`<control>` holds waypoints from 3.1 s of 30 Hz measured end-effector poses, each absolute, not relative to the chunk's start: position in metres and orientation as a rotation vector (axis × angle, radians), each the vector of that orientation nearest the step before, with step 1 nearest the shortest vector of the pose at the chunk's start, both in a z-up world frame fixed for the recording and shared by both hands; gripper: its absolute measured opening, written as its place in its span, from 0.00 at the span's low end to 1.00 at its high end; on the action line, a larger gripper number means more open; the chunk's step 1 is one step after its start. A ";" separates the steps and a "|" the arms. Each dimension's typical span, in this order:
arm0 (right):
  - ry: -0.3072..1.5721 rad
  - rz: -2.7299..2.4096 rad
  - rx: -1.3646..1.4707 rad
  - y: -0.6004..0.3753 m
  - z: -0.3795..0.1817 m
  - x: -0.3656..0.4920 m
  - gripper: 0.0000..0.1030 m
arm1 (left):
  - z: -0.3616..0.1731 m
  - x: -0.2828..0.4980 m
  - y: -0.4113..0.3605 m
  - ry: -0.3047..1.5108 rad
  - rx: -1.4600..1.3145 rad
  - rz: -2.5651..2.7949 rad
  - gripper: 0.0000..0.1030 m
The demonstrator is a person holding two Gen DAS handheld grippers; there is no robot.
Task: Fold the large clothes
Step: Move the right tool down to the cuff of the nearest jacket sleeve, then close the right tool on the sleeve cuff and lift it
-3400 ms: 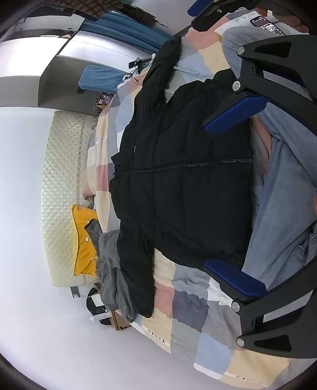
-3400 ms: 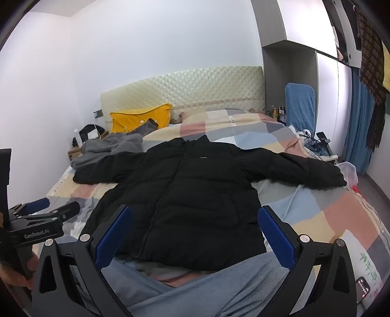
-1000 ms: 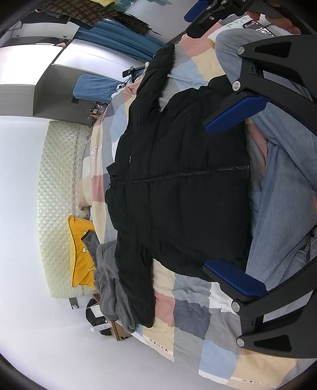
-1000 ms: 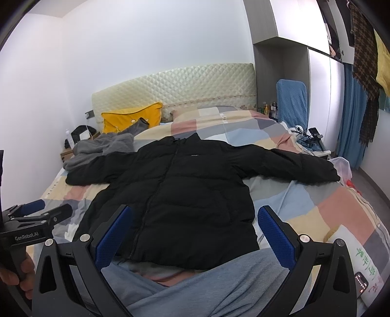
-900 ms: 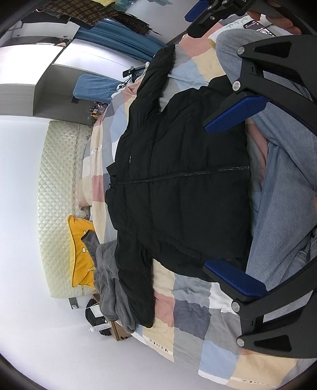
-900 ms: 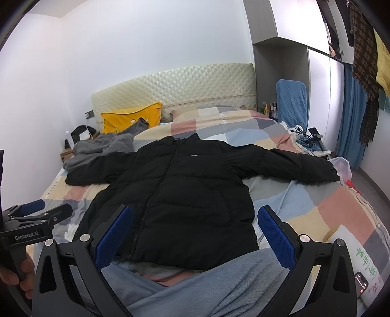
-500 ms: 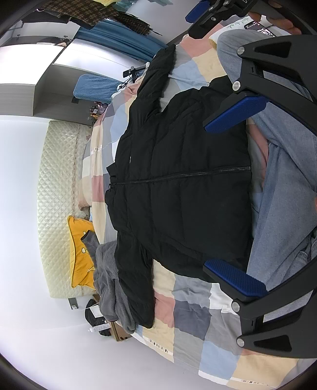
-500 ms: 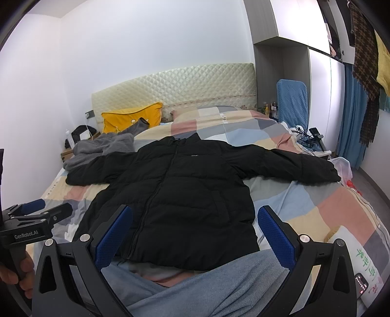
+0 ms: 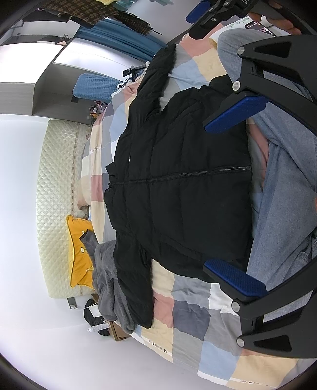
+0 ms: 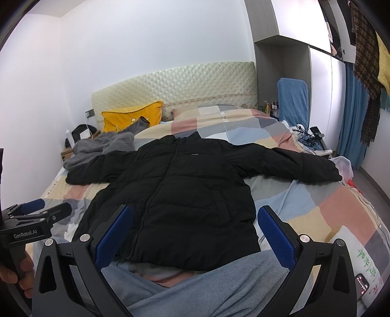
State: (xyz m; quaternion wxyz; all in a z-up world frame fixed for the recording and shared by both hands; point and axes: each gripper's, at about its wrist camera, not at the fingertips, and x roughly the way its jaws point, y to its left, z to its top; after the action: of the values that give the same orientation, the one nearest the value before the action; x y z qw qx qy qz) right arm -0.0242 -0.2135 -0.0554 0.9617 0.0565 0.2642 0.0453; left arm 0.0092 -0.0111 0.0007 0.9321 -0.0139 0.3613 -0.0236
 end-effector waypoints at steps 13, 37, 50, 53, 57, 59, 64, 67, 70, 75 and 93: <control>0.504 0.080 0.112 -0.225 -0.038 -0.006 1.00 | 0.008 0.025 -0.017 0.714 -0.023 -0.078 1.00; 0.430 -0.123 0.171 -0.348 -0.042 0.073 1.00 | 0.052 0.136 -0.082 0.596 0.040 -0.174 1.00; 0.405 -0.209 0.300 -0.432 -0.089 0.129 1.00 | 0.041 0.165 -0.079 0.567 -0.037 -0.215 1.00; 0.423 -0.220 0.393 -0.459 -0.115 0.143 1.00 | 0.023 0.172 -0.072 0.599 -0.030 -0.196 1.00; 0.460 -0.225 0.551 -0.498 -0.157 0.161 0.92 | -0.004 0.183 -0.061 0.650 0.014 -0.157 1.00; 0.478 -0.232 0.623 -0.513 -0.178 0.167 0.85 | -0.018 0.188 -0.054 0.673 0.017 -0.143 1.00; 0.523 -0.234 0.760 -0.544 -0.223 0.184 0.75 | -0.046 0.196 -0.033 0.706 -0.027 -0.133 1.00; 0.553 -0.251 0.886 -0.565 -0.249 0.192 0.62 | -0.061 0.203 -0.025 0.735 -0.045 -0.115 1.00; 0.543 -0.272 0.968 -0.587 -0.264 0.197 0.61 | -0.071 0.210 -0.022 0.762 -0.048 -0.108 1.00; 0.505 -0.338 1.090 -0.620 -0.281 0.204 0.63 | -0.082 0.218 -0.020 0.794 -0.084 -0.136 1.00; 0.457 -0.419 0.984 -0.683 -0.242 0.269 0.08 | -0.088 0.244 -0.012 0.816 -0.077 -0.121 1.00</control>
State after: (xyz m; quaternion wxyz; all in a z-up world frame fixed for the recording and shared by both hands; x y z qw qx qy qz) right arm 0.2692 -0.6830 -0.2416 0.8356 0.4647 0.2159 -0.1977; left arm 0.2440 -0.0120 -0.0884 0.9154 -0.0373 0.3964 -0.0590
